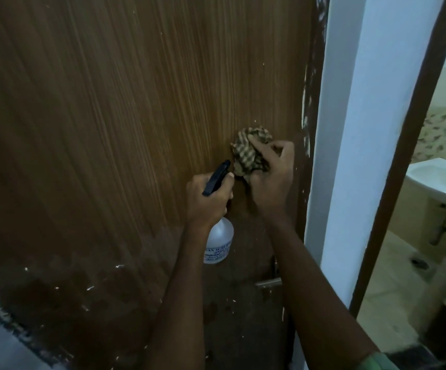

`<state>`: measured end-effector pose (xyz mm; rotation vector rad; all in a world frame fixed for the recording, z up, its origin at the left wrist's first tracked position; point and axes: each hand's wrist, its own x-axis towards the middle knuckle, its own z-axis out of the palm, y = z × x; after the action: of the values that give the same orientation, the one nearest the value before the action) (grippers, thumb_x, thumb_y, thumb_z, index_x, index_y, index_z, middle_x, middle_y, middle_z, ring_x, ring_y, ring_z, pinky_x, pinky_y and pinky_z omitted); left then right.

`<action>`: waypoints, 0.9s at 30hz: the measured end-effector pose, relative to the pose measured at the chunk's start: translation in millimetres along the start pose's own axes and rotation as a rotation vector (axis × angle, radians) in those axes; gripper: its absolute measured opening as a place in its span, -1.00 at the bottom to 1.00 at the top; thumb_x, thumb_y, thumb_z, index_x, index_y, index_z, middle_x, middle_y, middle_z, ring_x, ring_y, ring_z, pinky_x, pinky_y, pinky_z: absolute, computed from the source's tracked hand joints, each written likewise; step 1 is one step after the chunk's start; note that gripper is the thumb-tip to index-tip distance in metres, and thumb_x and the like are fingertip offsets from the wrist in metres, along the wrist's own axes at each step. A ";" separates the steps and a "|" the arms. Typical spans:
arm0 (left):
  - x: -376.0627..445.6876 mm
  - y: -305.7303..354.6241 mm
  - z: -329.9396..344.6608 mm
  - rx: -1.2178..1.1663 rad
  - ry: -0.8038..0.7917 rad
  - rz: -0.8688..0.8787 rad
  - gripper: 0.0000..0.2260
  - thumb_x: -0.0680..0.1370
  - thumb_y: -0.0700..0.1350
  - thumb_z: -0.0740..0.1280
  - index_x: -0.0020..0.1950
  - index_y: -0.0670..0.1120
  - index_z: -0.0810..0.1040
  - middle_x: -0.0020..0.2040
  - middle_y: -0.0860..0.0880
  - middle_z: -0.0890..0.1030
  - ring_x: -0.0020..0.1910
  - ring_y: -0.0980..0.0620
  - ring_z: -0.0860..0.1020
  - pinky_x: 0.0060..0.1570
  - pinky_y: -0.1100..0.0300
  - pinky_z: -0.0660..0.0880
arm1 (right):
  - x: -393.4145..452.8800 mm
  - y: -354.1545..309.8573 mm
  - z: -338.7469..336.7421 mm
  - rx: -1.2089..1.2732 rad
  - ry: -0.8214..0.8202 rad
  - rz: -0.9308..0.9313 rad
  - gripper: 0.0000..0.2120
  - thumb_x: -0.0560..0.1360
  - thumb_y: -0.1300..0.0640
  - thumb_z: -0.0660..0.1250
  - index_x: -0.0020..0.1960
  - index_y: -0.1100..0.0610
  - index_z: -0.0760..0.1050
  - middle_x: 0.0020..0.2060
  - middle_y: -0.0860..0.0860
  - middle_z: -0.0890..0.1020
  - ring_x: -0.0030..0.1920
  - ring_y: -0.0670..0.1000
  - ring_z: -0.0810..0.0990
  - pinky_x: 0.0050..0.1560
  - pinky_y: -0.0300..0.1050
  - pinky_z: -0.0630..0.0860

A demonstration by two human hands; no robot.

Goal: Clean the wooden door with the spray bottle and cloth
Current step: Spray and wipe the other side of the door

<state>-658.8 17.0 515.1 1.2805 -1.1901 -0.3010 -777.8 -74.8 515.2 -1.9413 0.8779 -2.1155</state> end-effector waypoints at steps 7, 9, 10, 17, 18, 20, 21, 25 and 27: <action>-2.1 7.0 26.5 -0.032 0.009 0.009 -0.63 0.67 -0.09 0.38 -0.27 -0.28 0.61 -0.36 -0.30 0.61 -0.55 -0.10 0.49 -0.48 0.11 0.42 | -110.3 57.0 -28.0 -0.027 -0.053 0.139 -0.56 0.50 0.24 0.51 0.35 -0.02 0.60 0.24 0.03 0.45 0.22 0.02 0.51 0.11 0.03 0.60; -1.6 11.1 33.2 -0.042 0.011 -0.003 -0.64 0.68 -0.10 0.39 -0.23 -0.30 0.62 -0.34 -0.29 0.62 -0.55 -0.07 0.48 -0.50 0.13 0.41 | -80.4 54.5 -26.3 0.009 0.007 0.115 -0.57 0.49 0.27 0.52 0.31 0.01 0.62 0.19 0.03 0.45 0.17 0.00 0.51 0.08 0.01 0.61; -0.5 11.0 35.2 -0.039 0.014 -0.014 -0.65 0.68 -0.10 0.39 -0.23 -0.30 0.62 -0.33 -0.28 0.63 -0.55 -0.05 0.48 -0.50 0.13 0.41 | -56.9 48.1 -23.6 0.015 0.047 0.103 -0.55 0.48 0.29 0.50 0.32 0.01 0.62 0.17 0.04 0.45 0.15 0.02 0.51 0.08 0.01 0.60; 8.3 25.8 59.8 0.013 0.000 0.002 -0.60 0.66 -0.04 0.39 -0.30 -0.25 0.61 -0.39 -0.18 0.63 -0.56 -0.05 0.50 -0.49 0.13 0.41 | -33.3 54.0 -25.7 -0.031 0.081 0.032 -0.50 0.50 0.35 0.41 0.37 -0.01 0.60 0.14 0.07 0.46 0.15 0.07 0.49 0.10 0.07 0.55; 10.1 28.0 62.8 0.014 0.003 0.014 -0.60 0.65 -0.02 0.39 -0.29 -0.25 0.61 -0.39 -0.19 0.63 -0.56 -0.08 0.51 -0.49 0.10 0.42 | -51.9 59.5 -30.2 -0.023 0.055 0.042 -0.54 0.52 0.31 0.41 0.37 0.01 0.60 0.14 0.07 0.47 0.15 0.07 0.50 0.08 0.09 0.55; 13.2 30.9 68.5 0.009 0.003 0.035 -0.59 0.62 0.03 0.39 -0.28 -0.26 0.60 -0.38 -0.25 0.61 -0.53 -0.20 0.50 -0.49 -0.02 0.43 | -72.3 62.1 -38.9 0.030 0.019 0.114 -0.63 0.53 0.20 0.38 0.33 0.07 0.63 0.12 0.07 0.48 0.14 0.06 0.52 0.05 0.13 0.57; 13.6 32.5 71.7 0.003 -0.003 0.042 -0.58 0.62 0.03 0.39 -0.26 -0.28 0.60 -0.37 -0.28 0.60 -0.52 -0.24 0.50 -0.48 -0.05 0.44 | -67.9 58.7 -41.6 0.055 0.013 0.131 -0.63 0.52 0.16 0.33 0.31 0.09 0.64 0.11 0.06 0.48 0.13 0.05 0.52 0.04 0.13 0.58; 14.1 43.4 81.0 -0.008 -0.018 0.044 -0.62 0.66 -0.07 0.40 -0.28 -0.28 0.61 -0.38 -0.27 0.61 -0.55 -0.11 0.50 -0.50 0.07 0.41 | 7.1 34.6 -40.7 0.066 0.105 0.127 -0.50 0.43 0.18 0.21 0.33 0.02 0.63 0.11 0.05 0.44 0.13 0.01 0.50 0.09 -0.01 0.59; 15.4 47.0 82.6 0.004 -0.020 0.047 -0.63 0.66 -0.08 0.40 -0.28 -0.27 0.62 -0.40 -0.23 0.62 -0.56 -0.10 0.51 -0.51 0.11 0.41 | 23.9 34.5 -36.4 0.057 0.144 0.116 -0.49 0.43 0.24 0.22 0.34 0.05 0.62 0.14 0.07 0.45 0.15 0.01 0.50 0.10 -0.05 0.59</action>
<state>-738.2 -25.7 548.9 1.2534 -1.2364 -0.2774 -825.6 -102.7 518.8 -1.6854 0.9207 -2.2084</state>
